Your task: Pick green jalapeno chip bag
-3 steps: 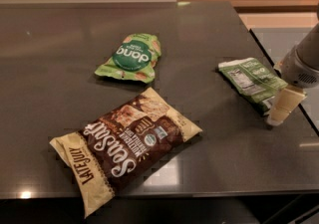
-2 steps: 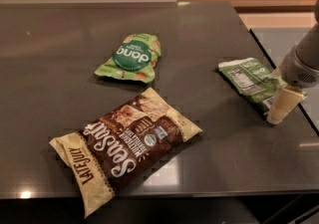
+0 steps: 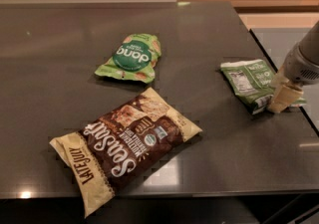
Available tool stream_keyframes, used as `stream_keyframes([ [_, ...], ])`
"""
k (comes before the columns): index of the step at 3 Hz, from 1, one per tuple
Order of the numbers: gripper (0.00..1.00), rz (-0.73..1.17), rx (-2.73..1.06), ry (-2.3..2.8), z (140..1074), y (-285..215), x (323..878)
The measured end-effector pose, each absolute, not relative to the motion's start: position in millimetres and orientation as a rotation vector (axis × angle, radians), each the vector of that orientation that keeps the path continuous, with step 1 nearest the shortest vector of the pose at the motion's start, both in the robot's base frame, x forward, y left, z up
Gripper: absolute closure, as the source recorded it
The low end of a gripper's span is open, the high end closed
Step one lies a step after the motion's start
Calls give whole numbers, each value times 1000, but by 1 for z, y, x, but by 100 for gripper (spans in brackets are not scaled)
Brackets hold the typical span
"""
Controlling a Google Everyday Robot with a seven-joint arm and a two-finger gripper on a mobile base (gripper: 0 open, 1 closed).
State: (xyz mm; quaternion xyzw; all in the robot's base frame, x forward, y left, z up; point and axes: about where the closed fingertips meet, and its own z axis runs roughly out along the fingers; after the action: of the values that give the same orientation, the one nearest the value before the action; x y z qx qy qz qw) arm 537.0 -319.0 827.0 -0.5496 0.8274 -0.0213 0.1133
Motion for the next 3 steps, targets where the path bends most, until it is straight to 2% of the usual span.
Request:
stream_keyframes([
  [1, 87, -62, -1612, 2427, 832, -319, 537],
  [2, 100, -3, -1577, 2389, 854, -310, 534],
  [3, 100, 62, -1523, 2309, 899, -293, 530],
])
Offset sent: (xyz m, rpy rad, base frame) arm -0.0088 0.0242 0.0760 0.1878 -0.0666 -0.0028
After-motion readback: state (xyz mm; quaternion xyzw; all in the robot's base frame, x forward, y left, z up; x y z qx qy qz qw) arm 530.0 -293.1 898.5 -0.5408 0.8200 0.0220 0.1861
